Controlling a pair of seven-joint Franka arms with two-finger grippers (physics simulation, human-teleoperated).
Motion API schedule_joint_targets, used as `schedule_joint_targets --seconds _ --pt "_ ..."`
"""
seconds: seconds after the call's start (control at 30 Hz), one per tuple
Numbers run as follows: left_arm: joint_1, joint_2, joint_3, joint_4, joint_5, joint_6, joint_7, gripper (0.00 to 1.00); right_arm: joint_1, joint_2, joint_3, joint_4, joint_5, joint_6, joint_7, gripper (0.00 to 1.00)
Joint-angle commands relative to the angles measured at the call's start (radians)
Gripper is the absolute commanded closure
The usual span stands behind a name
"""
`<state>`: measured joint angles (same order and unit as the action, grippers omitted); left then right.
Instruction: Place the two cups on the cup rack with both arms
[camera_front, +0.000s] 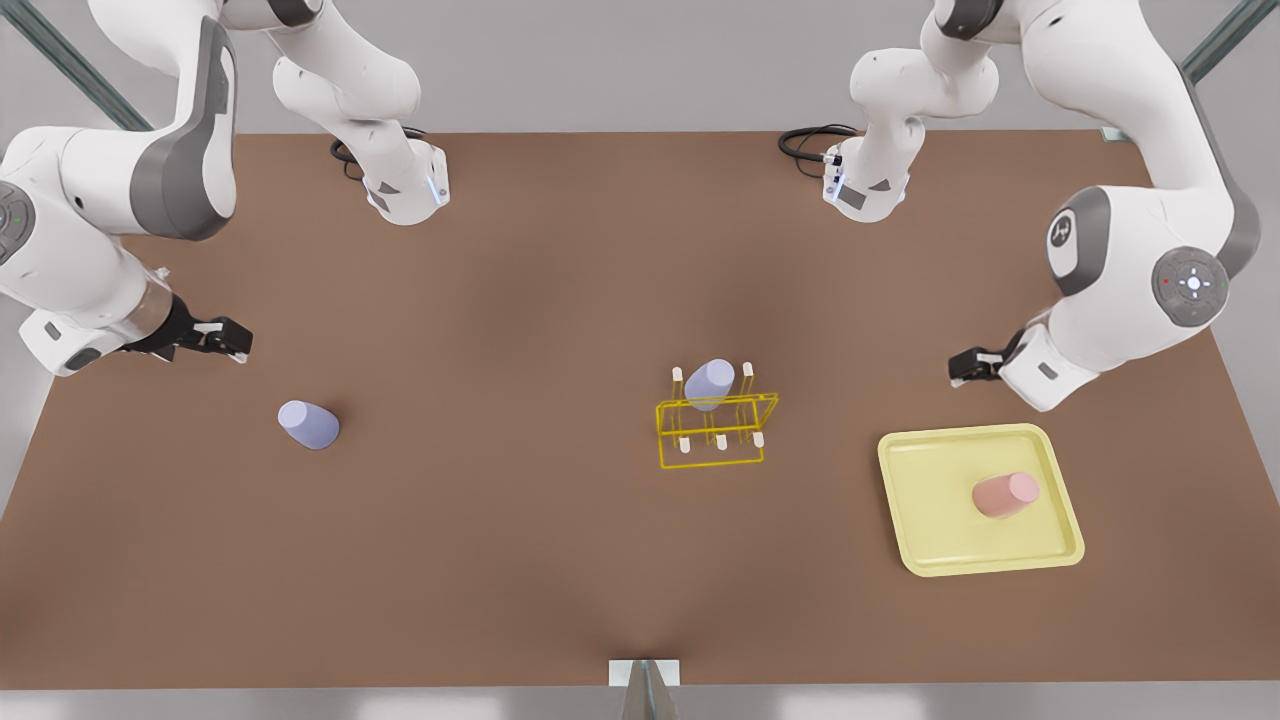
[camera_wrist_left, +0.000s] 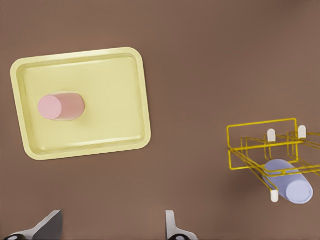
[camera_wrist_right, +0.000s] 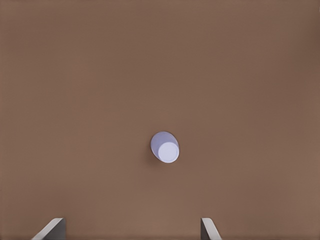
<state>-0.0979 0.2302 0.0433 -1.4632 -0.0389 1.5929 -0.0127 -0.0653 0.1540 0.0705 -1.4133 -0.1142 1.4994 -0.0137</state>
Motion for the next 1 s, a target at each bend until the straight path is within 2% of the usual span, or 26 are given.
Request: schedule_joint_targets --seconds 0.0,0.07,0.1,0.17,0.2,0.27,0.47,0.53,0.67,0.8,0.97 --pt "0.001 0.000 0.000 0.001 0.004 0.004 -0.010 0.00 0.001 -0.001 0.000 -0.001 0.008 0.004 -0.009 0.00" --pt "0.018 0.004 0.003 0.000 0.002 0.009 -0.006 0.00 -0.002 0.025 -0.003 0.008 0.007 0.015 -0.011 0.00" --pt "0.069 0.061 0.003 0.015 0.001 0.091 0.017 0.00 -0.011 0.047 -0.005 -0.004 -0.012 0.051 -0.012 0.00" --pt "0.138 0.199 0.003 0.076 0.001 0.223 0.169 0.00 -0.088 0.154 -0.005 -0.039 -0.010 0.215 -0.094 0.00" --pt "0.153 0.277 0.003 0.147 0.001 0.228 0.203 0.00 -0.097 0.148 -0.005 -0.108 -0.009 0.303 -0.094 0.00" --pt "0.178 0.370 0.001 0.178 -0.001 0.324 0.214 0.00 -0.102 0.150 -0.005 -0.217 -0.001 0.470 -0.092 0.00" --pt "0.239 0.446 0.001 0.121 -0.006 0.535 0.293 0.00 -0.122 0.128 -0.005 -0.481 0.004 0.762 -0.092 0.00" --pt "0.253 0.469 0.003 0.118 -0.006 0.547 0.292 0.00 -0.130 0.128 -0.005 -0.521 0.007 0.785 -0.091 0.00" --pt "0.257 0.465 0.004 0.008 -0.003 0.637 0.293 0.00 -0.137 0.136 -0.005 -0.616 0.008 0.866 -0.081 0.00" --pt "0.273 0.468 0.009 -0.051 -0.001 0.717 0.292 0.00 -0.169 0.171 -0.005 -0.645 0.008 0.864 -0.080 0.00" --pt "0.273 0.491 0.010 -0.097 -0.003 0.722 0.290 0.00 -0.191 0.231 -0.005 -0.651 0.008 0.866 -0.080 0.00"
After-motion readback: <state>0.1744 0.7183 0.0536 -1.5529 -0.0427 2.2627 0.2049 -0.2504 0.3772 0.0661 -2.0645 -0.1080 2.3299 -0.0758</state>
